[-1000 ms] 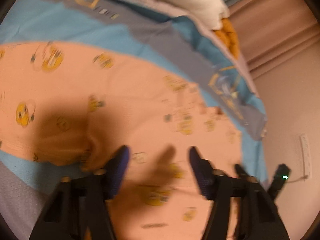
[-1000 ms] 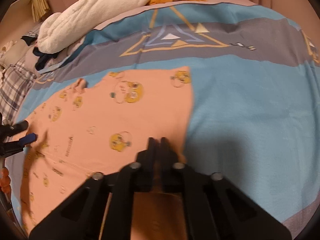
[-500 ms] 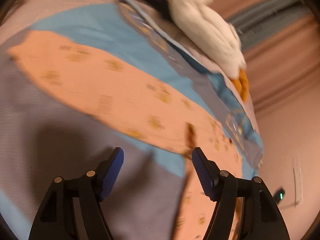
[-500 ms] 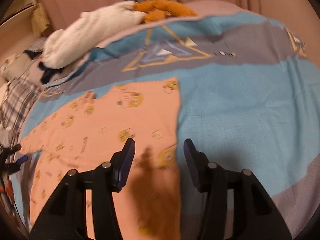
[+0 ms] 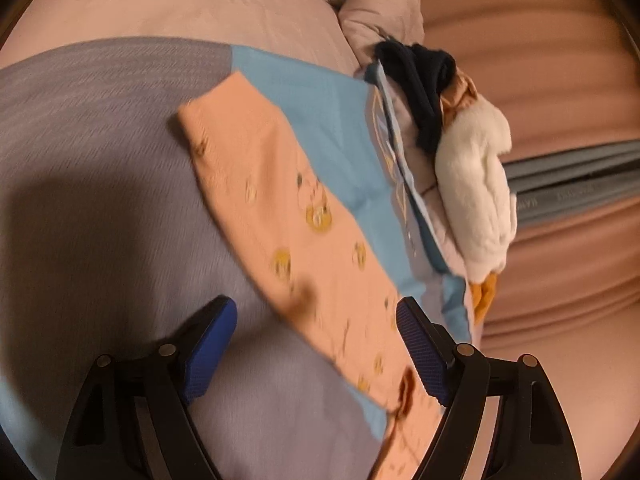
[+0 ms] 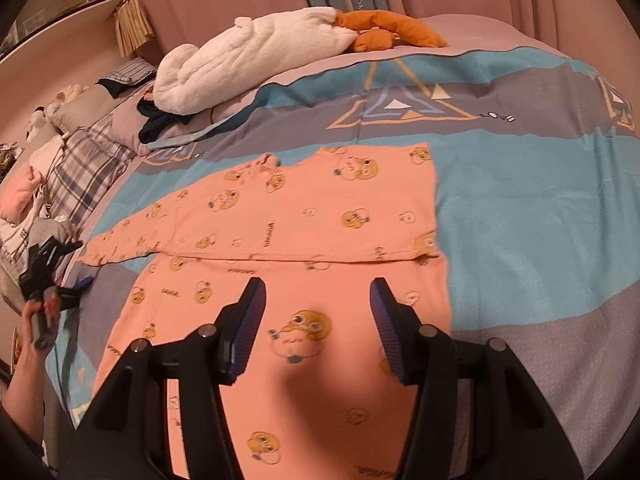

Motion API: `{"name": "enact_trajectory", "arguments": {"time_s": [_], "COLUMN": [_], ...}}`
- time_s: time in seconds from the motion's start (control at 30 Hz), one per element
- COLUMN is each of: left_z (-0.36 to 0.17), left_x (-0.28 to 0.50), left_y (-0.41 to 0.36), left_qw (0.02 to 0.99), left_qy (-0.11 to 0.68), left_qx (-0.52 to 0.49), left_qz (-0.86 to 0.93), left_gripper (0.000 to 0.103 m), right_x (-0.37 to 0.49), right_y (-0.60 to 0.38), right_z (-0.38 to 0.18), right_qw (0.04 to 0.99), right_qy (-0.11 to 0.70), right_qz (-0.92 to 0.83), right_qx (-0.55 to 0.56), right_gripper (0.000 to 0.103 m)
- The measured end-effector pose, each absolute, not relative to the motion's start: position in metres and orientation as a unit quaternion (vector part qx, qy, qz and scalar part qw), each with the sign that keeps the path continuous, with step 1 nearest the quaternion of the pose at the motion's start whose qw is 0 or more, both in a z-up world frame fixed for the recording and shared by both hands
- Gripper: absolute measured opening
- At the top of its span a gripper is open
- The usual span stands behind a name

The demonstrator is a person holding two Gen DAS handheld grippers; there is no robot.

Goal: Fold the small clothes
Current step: 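Move the left gripper to the other sleeve cuff, then grasp the other sleeve with the left gripper and fold it across the body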

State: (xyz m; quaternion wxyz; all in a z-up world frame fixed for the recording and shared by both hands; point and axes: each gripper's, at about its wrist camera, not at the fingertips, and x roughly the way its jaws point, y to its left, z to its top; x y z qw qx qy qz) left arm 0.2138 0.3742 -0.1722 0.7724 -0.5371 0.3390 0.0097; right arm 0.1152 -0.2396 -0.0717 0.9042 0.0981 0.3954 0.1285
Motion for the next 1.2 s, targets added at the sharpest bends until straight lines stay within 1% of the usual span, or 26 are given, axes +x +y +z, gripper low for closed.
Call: {"name": "enact_trajectory", "arguments": {"time_s": [0.23, 0.3, 0.33, 0.37, 0.4, 0.47, 0.57, 0.7, 0.9, 1.03, 1.2], "left_z": [-0.176, -0.176, -0.176, -0.176, -0.176, -0.18, -0.187, -0.173, -0.109, -0.054, -0.013], "left_x": [0.236, 0.241, 0.242, 0.243, 0.243, 0.244, 0.24, 0.238, 0.239, 0.246, 0.256], "left_y": [0.392, 0.397, 0.399, 0.4, 0.4, 0.402, 0.406, 0.402, 0.363, 0.306, 0.226], "left_qw": [0.778, 0.778, 0.778, 0.779, 0.779, 0.775, 0.761, 0.762, 0.815, 0.86, 0.886], "left_qy": [0.31, 0.302, 0.302, 0.306, 0.309, 0.323, 0.348, 0.372, 0.357, 0.347, 0.352], "left_qx": [-0.544, -0.548, -0.546, -0.542, -0.54, -0.535, -0.536, -0.512, -0.445, -0.372, -0.3], "left_qz": [0.05, 0.061, 0.07, 0.077, 0.084, 0.096, 0.114, 0.138, 0.1, 0.049, -0.025], "left_gripper": [0.081, 0.079, 0.073, 0.063, 0.056, 0.026, 0.009, 0.005, 0.005, 0.005, 0.005], "right_x": [0.113, 0.112, 0.111, 0.111, 0.111, 0.11, 0.108, 0.101, 0.084, 0.072, 0.064], "right_y": [-0.231, -0.228, -0.227, -0.226, -0.225, -0.223, -0.224, -0.226, -0.231, -0.237, -0.248], "right_z": [-0.079, -0.081, -0.082, -0.083, -0.084, -0.085, -0.085, -0.083, -0.079, -0.076, -0.073], "right_qw": [0.897, 0.895, 0.895, 0.894, 0.894, 0.894, 0.893, 0.893, 0.895, 0.898, 0.902], "right_qy": [0.41, 0.414, 0.415, 0.417, 0.419, 0.421, 0.422, 0.421, 0.413, 0.407, 0.394], "right_qz": [0.126, 0.126, 0.126, 0.125, 0.124, 0.122, 0.122, 0.123, 0.124, 0.124, 0.126], "right_qx": [0.105, 0.106, 0.105, 0.103, 0.099, 0.096, 0.095, 0.1, 0.11, 0.112, 0.125], "right_gripper": [0.054, 0.054, 0.054, 0.054, 0.054, 0.054, 0.054, 0.054, 0.054, 0.055, 0.055]}}
